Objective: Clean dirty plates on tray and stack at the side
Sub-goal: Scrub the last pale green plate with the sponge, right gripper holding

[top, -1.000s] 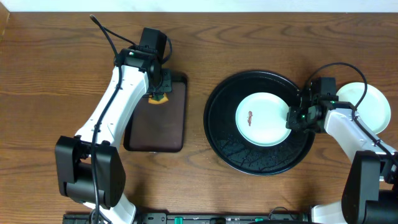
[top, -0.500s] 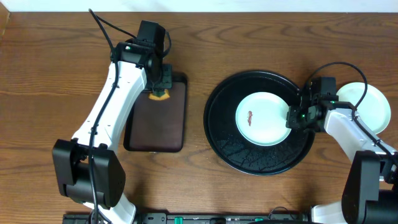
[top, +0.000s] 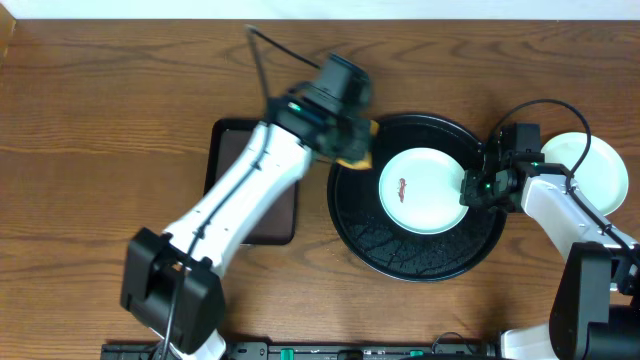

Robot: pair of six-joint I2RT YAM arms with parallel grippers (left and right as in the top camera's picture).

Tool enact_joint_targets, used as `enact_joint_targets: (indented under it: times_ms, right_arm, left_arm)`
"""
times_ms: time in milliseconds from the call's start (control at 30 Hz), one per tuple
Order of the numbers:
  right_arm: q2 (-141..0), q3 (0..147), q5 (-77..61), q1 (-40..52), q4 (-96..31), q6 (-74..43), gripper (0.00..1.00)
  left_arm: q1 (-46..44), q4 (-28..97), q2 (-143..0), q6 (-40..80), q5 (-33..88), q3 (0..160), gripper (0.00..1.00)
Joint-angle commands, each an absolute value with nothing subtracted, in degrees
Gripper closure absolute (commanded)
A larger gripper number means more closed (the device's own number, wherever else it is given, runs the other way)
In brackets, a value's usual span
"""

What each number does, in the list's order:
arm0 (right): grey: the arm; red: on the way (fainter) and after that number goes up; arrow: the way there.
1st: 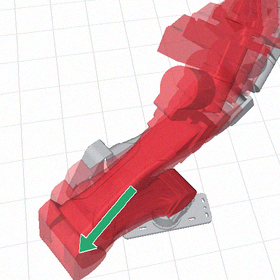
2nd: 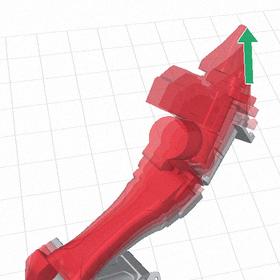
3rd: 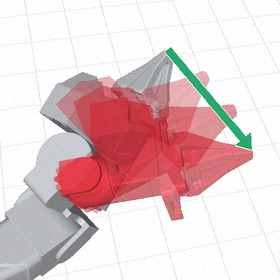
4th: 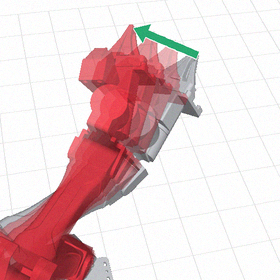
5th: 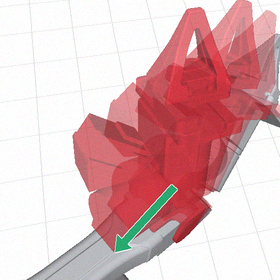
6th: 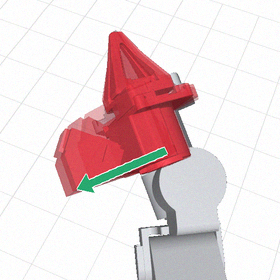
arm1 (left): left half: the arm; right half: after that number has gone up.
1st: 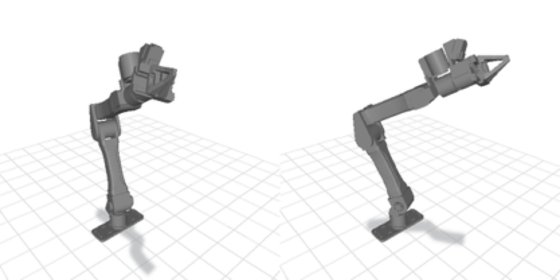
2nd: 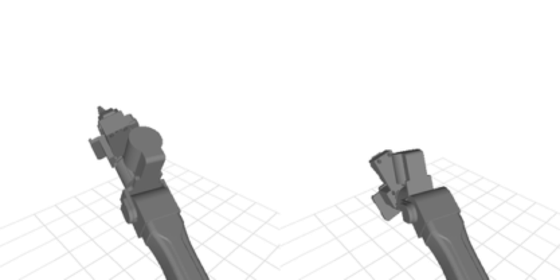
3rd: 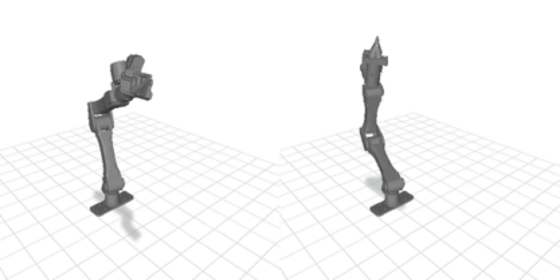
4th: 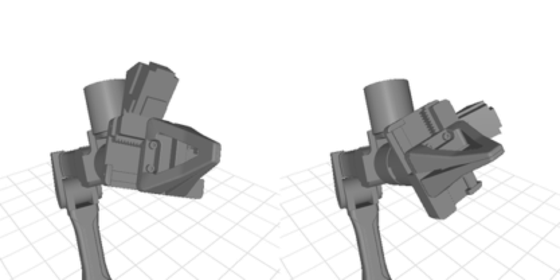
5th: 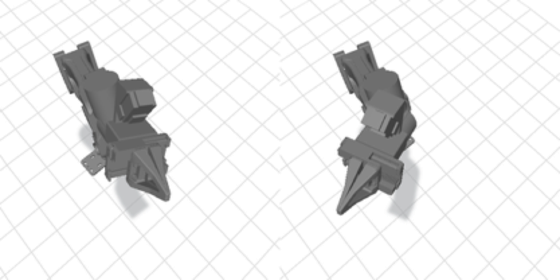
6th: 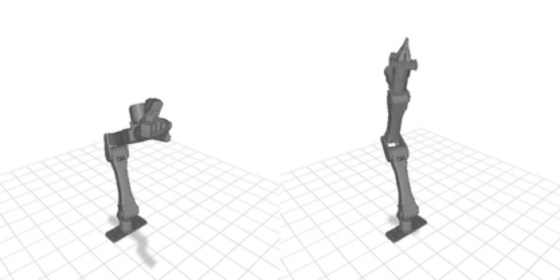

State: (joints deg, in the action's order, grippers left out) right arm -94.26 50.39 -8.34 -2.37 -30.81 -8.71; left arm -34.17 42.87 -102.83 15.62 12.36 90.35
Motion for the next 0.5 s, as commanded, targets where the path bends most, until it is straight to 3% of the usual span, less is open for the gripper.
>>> enact_joint_targets:
  times_ms: [0, 200, 467]
  right_arm:
    - [-94.1, 50.0, -8.0, -2.1, -30.9, -9.4, 0.99]
    - [-94.1, 50.0, -8.8, -2.2, -31.7, -9.4, 0.99]
    - [-94.1, 49.9, -11.6, -1.4, -32.1, -9.4, 0.99]
  left_arm:
    - [-39.8, 40.9, -105.3, 18.4, 8.4, 89.5, 0.93]
    - [-45.8, 38.2, -110.7, 18.3, 2.9, 89.5, 0.93]
    - [-47.2, 35.7, -117.2, 17.1, -1.1, 89.5, 0.93]
